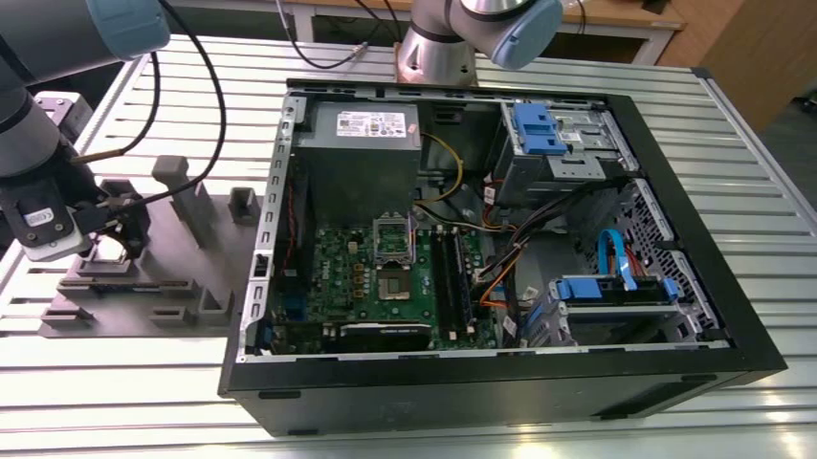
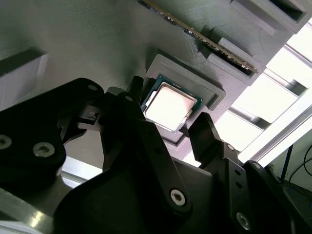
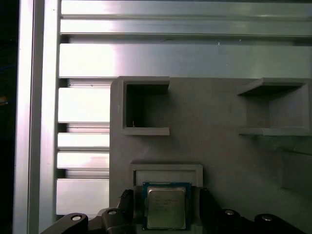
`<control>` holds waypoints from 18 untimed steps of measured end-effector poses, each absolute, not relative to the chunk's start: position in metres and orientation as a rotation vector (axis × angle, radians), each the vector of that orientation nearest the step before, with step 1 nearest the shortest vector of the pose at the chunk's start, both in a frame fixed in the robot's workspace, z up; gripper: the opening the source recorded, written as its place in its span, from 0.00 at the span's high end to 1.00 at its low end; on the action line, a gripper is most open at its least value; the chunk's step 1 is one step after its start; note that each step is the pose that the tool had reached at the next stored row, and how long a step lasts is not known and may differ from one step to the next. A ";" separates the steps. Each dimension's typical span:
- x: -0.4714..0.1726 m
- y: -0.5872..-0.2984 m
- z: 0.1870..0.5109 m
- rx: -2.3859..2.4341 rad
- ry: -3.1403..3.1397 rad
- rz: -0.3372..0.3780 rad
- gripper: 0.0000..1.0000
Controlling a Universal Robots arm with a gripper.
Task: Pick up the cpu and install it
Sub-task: 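Pick up the cpu and move it towards the insertion slot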
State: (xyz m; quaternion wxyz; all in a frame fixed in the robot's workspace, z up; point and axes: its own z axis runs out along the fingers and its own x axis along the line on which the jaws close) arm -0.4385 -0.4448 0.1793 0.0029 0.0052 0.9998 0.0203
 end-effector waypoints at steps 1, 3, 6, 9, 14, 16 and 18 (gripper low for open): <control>-0.439 -0.445 0.179 0.016 3.135 0.063 0.35; -0.439 -0.445 0.179 0.016 3.135 0.063 0.35; -0.439 -0.445 0.179 0.016 3.135 0.063 0.36; -0.439 -0.444 0.179 0.016 3.135 0.063 0.44; -0.439 -0.444 0.179 0.016 3.135 0.064 0.44; -0.439 -0.444 0.179 0.016 3.135 0.064 0.44; -0.439 -0.444 0.179 0.016 3.135 0.064 0.44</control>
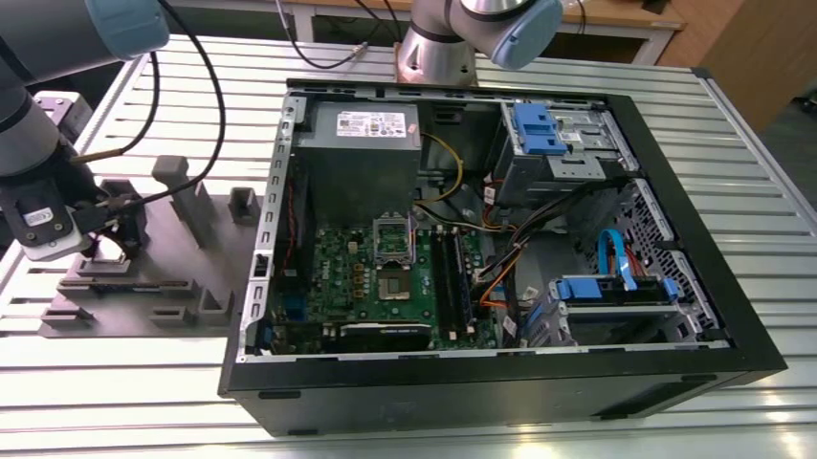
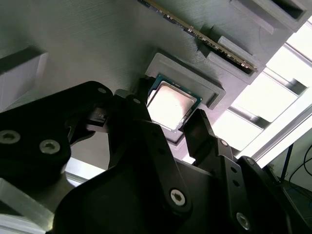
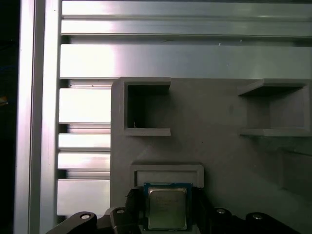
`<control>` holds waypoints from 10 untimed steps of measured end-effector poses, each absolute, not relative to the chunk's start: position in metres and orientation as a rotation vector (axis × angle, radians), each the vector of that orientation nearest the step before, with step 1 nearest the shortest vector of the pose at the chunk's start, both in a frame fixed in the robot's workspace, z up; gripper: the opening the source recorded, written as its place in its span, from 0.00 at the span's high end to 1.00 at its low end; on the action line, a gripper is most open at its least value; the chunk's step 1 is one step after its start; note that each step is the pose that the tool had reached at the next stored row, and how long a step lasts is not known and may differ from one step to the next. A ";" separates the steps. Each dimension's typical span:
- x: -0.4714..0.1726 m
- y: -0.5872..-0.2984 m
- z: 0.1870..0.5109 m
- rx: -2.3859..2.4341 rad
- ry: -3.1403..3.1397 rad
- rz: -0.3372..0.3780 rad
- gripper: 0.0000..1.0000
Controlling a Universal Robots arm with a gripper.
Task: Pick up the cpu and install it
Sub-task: 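Pick up the cpu and move it towards the insertion slot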
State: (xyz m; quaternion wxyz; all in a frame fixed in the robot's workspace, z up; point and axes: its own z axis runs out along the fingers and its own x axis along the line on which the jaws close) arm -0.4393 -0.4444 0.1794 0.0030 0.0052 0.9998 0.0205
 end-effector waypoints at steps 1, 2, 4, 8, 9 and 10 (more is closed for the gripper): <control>-0.439 -0.444 0.180 0.016 3.135 0.064 0.44; -0.439 -0.444 0.180 0.016 3.135 0.064 0.44; -0.439 -0.444 0.181 0.016 3.135 0.064 0.44; -0.439 -0.444 0.182 0.016 3.135 0.064 0.44; -0.439 -0.444 0.183 0.016 3.135 0.064 0.44; -0.439 -0.444 0.183 0.016 3.135 0.064 0.44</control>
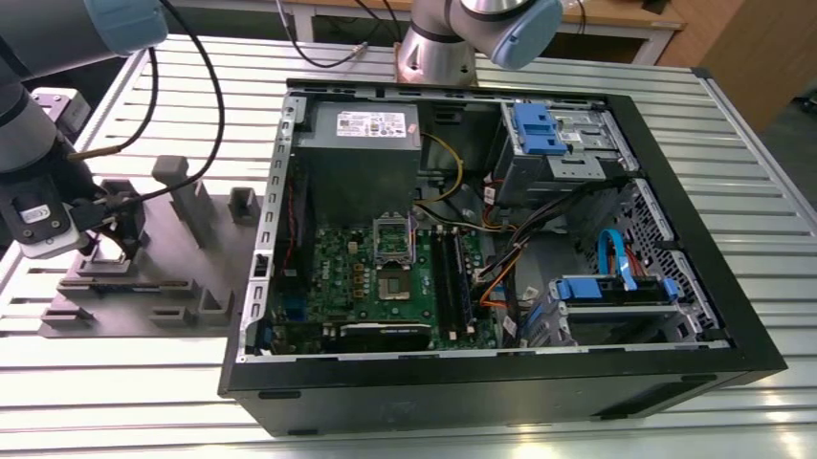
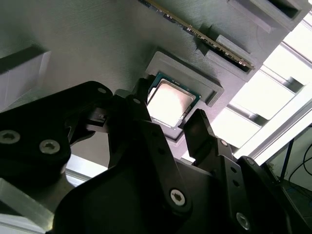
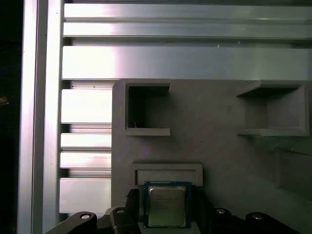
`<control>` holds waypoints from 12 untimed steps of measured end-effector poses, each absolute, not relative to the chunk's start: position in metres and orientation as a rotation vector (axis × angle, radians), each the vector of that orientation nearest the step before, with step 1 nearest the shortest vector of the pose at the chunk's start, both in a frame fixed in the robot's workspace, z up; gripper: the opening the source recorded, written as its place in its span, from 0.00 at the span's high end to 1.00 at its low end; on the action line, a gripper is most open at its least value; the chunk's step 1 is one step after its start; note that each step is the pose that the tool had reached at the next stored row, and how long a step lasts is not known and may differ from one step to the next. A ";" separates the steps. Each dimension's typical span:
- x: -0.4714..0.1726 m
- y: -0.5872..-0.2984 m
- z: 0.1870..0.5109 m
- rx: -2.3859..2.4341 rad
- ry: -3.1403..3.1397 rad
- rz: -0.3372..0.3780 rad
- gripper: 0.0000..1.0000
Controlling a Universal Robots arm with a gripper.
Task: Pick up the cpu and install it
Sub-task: 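Pick up the cpu and move it towards the insertion slot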
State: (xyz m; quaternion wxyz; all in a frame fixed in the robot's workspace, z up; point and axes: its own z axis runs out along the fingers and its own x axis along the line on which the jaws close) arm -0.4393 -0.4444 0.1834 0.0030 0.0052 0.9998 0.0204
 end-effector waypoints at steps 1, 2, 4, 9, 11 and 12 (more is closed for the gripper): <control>-0.439 -0.444 0.183 0.016 3.135 0.064 0.44; -0.439 -0.444 0.183 0.016 3.135 0.064 0.44; -0.439 -0.444 0.183 0.016 3.135 0.064 0.44; -0.439 -0.444 0.183 0.016 3.135 0.062 0.44; -0.439 -0.444 0.183 0.016 3.135 0.062 0.44; -0.439 -0.444 0.183 0.016 3.135 0.062 0.44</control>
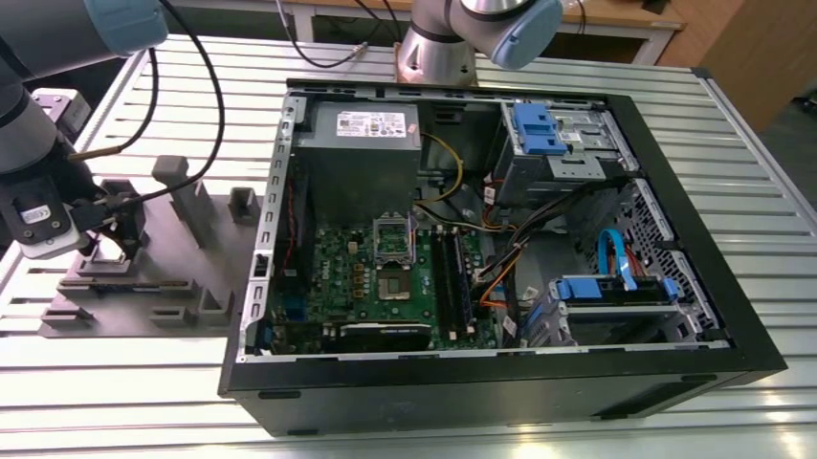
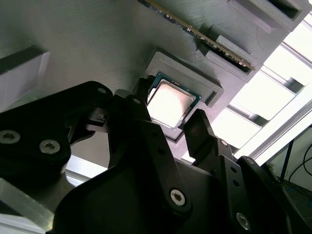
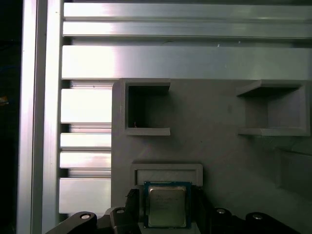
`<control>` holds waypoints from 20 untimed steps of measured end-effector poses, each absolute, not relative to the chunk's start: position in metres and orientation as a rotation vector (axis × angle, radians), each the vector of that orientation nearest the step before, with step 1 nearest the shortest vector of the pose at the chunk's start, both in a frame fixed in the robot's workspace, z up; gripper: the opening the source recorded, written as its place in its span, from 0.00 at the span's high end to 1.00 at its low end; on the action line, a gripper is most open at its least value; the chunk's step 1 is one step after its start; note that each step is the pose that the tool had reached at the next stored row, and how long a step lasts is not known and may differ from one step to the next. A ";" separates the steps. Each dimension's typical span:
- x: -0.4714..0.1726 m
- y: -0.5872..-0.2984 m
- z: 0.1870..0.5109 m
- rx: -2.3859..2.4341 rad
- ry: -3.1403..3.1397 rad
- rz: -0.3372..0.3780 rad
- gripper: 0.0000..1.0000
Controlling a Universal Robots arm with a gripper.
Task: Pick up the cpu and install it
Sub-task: 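Pick up the cpu and move it towards the insertion slot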
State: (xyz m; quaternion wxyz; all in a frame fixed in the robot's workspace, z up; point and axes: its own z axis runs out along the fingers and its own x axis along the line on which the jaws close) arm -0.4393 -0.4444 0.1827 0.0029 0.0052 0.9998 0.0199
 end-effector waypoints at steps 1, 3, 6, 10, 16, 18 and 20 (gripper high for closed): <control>-0.439 -0.444 0.183 0.016 3.135 0.062 0.44; -0.439 -0.444 0.183 0.016 3.135 0.062 0.44; -0.439 -0.444 0.183 0.016 3.135 0.062 0.44; -0.439 -0.444 0.183 0.016 3.135 0.062 0.53; -0.439 -0.444 0.183 0.016 3.135 0.062 0.53; -0.439 -0.444 0.183 0.016 3.135 0.062 0.53; -0.439 -0.444 0.184 0.016 3.135 0.061 0.53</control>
